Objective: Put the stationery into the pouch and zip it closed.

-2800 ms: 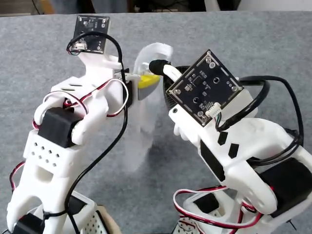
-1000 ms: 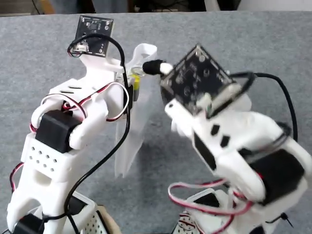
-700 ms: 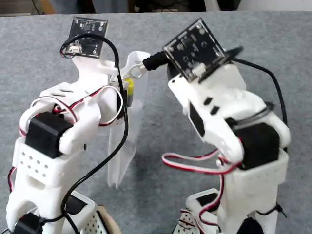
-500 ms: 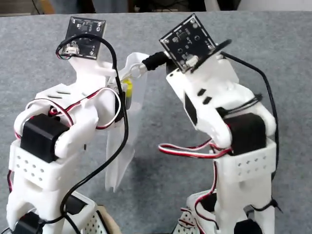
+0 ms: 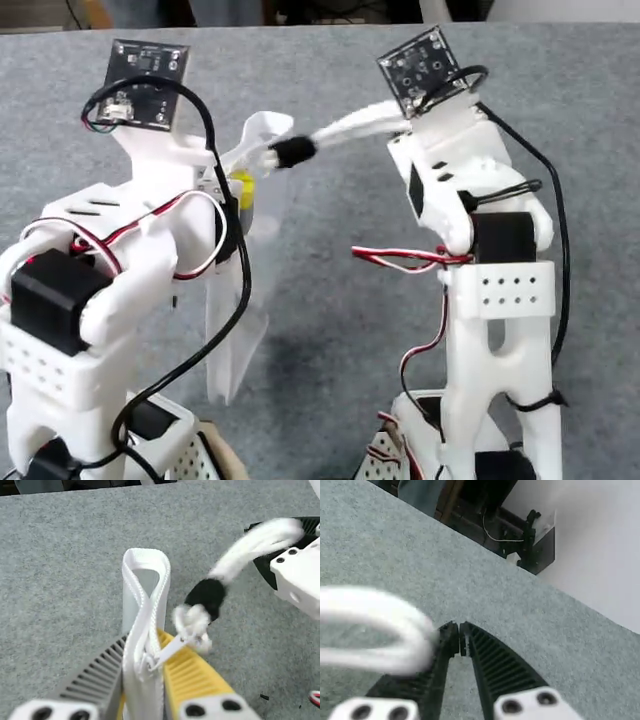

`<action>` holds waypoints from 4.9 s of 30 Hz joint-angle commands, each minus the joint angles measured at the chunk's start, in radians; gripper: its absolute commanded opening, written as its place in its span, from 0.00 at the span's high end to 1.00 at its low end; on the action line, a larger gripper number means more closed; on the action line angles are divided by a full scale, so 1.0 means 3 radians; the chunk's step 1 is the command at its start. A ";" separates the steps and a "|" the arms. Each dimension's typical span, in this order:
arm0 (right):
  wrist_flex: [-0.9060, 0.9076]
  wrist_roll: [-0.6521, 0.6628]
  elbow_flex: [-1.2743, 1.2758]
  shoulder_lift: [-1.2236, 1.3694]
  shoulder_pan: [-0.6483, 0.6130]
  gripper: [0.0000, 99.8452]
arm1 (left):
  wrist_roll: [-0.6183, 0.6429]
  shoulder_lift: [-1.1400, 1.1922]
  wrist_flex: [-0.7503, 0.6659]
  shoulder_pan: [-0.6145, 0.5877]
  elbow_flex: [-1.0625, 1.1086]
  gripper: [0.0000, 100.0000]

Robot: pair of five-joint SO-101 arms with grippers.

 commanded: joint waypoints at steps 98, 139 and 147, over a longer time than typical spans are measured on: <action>0.0772 -0.0992 0.0269 -0.1235 -0.1754 0.84 | -0.0169 -0.0394 -0.0440 0.0350 0.0529 0.97; 0.0762 -0.0941 0.0258 -0.1240 -0.1667 0.99 | -0.0169 -0.0414 -0.0302 0.0514 0.0529 0.97; 0.0767 -0.0680 0.0258 -0.1240 -0.1652 0.99 | -0.0169 -0.0414 -0.0297 0.0519 0.0504 0.97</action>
